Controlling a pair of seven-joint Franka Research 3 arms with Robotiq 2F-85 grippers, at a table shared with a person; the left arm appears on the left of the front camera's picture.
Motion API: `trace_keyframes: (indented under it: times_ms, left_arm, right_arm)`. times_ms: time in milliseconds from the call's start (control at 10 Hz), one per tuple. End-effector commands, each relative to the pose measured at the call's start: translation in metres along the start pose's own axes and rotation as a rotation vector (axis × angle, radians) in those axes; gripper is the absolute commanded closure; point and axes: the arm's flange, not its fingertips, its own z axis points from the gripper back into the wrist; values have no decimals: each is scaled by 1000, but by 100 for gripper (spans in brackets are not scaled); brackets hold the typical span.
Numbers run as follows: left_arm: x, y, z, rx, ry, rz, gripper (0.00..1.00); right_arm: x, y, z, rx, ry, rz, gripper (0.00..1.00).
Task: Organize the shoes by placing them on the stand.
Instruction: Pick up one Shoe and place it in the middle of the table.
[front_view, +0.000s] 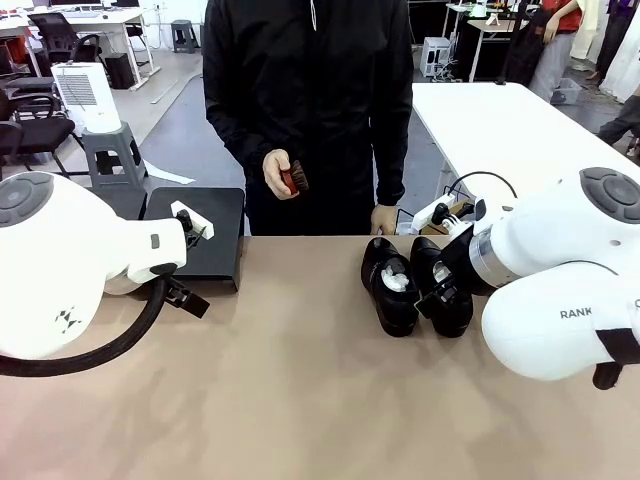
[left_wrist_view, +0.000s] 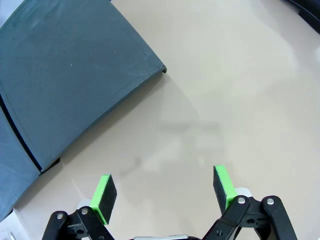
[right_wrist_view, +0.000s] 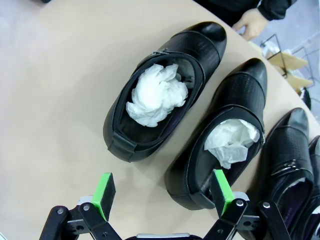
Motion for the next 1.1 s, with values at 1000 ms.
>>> trace_keyframes:
  times_ms: [1000]
  left_arm:
    - [-21, 78, 141, -131, -121, 154, 0]
  right_arm:
    - [-22, -93, 123, 128, -130, -153, 0]
